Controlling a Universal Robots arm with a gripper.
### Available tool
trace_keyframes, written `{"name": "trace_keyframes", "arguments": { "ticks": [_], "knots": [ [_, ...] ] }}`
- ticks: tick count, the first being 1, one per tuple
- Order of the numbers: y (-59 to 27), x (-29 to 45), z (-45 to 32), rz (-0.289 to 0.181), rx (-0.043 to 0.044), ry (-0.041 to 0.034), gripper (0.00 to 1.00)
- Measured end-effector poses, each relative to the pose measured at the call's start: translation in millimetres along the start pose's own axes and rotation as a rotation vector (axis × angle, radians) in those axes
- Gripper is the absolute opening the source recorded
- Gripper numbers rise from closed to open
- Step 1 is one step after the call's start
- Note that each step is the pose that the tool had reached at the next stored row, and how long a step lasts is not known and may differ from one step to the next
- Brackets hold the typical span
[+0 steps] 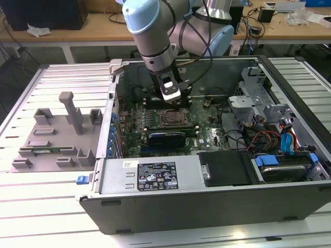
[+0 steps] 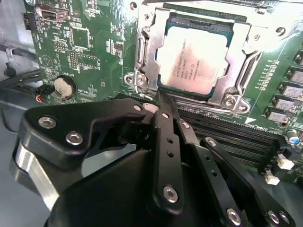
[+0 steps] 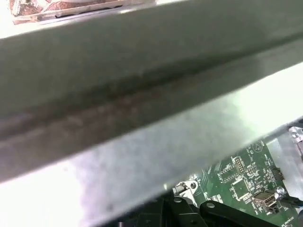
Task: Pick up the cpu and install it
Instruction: 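Install the first cpu locking lever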
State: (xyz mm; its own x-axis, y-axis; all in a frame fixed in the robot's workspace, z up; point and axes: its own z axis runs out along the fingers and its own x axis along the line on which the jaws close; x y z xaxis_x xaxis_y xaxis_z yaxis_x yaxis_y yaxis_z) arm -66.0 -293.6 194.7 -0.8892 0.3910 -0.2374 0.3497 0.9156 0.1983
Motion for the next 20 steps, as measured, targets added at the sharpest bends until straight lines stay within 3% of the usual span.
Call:
{"name": "trace_keyframes", "arguments": {
  "ticks": [5, 12, 16, 17, 18, 20],
  "knots": [
    [2.0, -2.4, -9.3, 0.0, -0.0005, 0.0, 0.11],
    [8.5, -10.1, -40.1, 0.0, -0.0005, -0.0001, 0.11],
    [8.5, -10.2, -40.5, 0.0, 0.0023, -0.0012, 0.11],
    [8.7, -10.1, -40.4, -0.001, 0.0074, -0.0027, 0.11],
    [9.0, -10.4, -40.2, -0.007, 0.033, -0.0005, 0.11],
    [9.5, -11.9, -39.8, -0.011, 0.0677, 0.0248, 0.11]
  ]
}}
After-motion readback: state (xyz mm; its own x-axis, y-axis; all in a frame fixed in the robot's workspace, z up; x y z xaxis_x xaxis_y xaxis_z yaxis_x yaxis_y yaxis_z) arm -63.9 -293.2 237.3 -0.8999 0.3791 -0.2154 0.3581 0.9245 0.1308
